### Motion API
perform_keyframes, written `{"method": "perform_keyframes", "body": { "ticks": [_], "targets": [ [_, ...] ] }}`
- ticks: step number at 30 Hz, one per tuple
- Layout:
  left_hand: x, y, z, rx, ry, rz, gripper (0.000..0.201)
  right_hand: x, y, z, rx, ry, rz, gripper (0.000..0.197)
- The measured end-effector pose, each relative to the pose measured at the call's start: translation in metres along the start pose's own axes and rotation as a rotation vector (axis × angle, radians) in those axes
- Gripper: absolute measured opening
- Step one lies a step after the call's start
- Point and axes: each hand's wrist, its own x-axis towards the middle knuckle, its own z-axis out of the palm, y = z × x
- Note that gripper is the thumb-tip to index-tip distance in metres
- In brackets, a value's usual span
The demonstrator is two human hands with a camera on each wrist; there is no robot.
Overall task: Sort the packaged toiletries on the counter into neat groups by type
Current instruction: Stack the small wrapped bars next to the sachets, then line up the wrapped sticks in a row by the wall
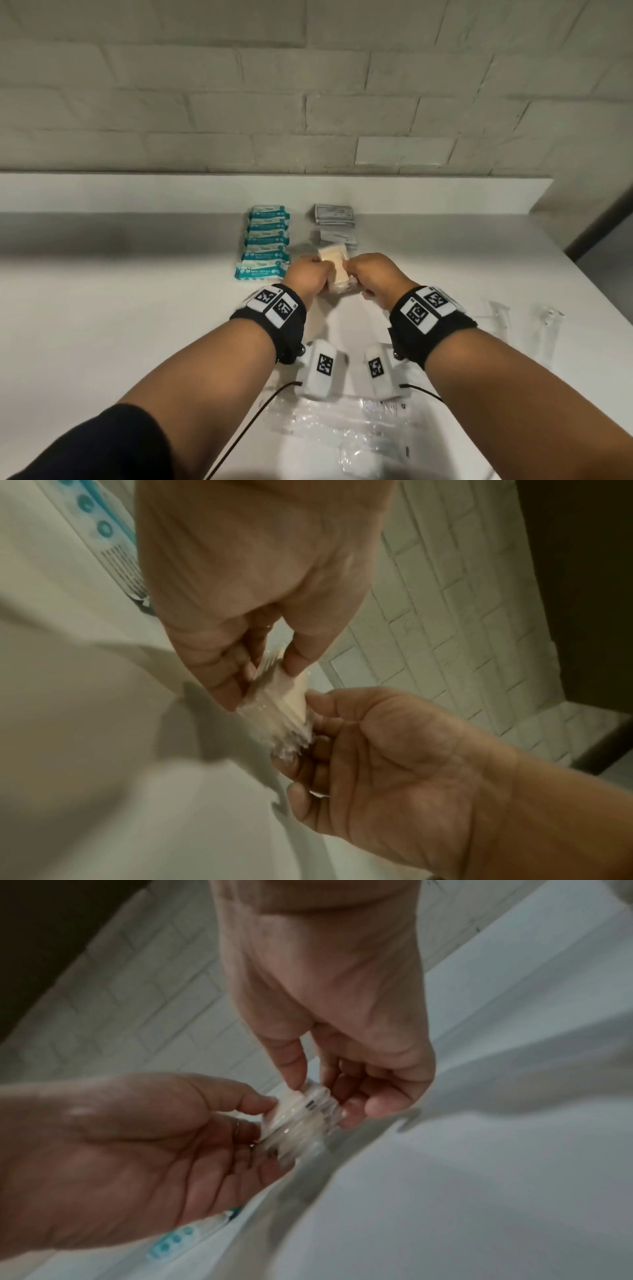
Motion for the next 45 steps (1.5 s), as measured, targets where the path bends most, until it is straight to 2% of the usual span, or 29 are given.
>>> {"method": "perform_keyframes", "body": {
  "ticks": [3,8,10,14,17,19,22,24,26,28,32,34,37,39,42,45],
  "targets": [
    [0.024,0.004,0.003,0.137,0.019,-0.032,0.021,0.016,-0.001,0.004,-0.002,0.025,0.057,0.028],
    [0.029,0.015,0.004,0.308,0.035,-0.055,0.015,0.036,-0.005,0.005,-0.116,0.030,0.104,0.025],
    [0.031,0.014,0.003,0.387,0.047,-0.053,0.031,0.041,-0.005,0.006,-0.146,0.033,0.103,0.028],
    [0.033,0.015,0.002,0.671,0.033,-0.032,0.029,0.047,-0.003,0.010,-0.166,0.060,0.098,0.029],
    [0.031,0.017,0.002,0.705,0.044,-0.042,0.031,0.050,-0.002,0.009,-0.172,0.046,0.112,0.027],
    [0.034,0.014,0.001,0.652,0.056,-0.035,0.035,0.048,-0.002,0.007,-0.183,0.032,0.116,0.024],
    [0.025,0.014,-0.004,0.399,0.055,-0.038,0.036,0.039,-0.002,-0.001,-0.151,0.006,0.108,0.017],
    [0.011,0.017,-0.011,0.315,0.042,-0.026,0.030,0.028,-0.002,-0.013,-0.133,-0.003,0.103,0.020],
    [-0.007,0.020,-0.019,0.355,-0.005,-0.003,0.035,0.012,0.001,-0.028,-0.197,-0.042,0.078,0.022],
    [-0.032,0.020,-0.028,0.511,-0.090,0.072,0.040,-0.004,0.007,-0.043,-0.310,-0.103,0.015,0.021],
    [-0.088,0.011,-0.041,0.953,-0.357,0.186,0.031,-0.045,0.023,-0.065,-0.529,-0.209,-0.068,0.029],
    [-0.111,0.003,-0.039,1.162,-0.443,0.228,0.031,-0.070,0.030,-0.072,-0.607,-0.236,-0.090,0.022],
    [-0.127,-0.017,-0.034,1.329,-0.490,0.252,0.031,-0.107,0.037,-0.073,-0.768,-0.285,-0.148,0.006],
    [-0.130,-0.029,-0.031,1.358,-0.500,0.260,0.032,-0.130,0.041,-0.066,-0.900,-0.304,-0.197,0.005],
    [-0.132,-0.034,-0.024,1.366,-0.437,0.276,0.036,-0.153,0.049,-0.045,-1.039,-0.305,-0.299,0.020],
    [-0.137,-0.030,-0.019,1.346,-0.406,0.214,0.035,-0.168,0.067,-0.015,-1.145,-0.374,-0.425,0.033]
  ]
}}
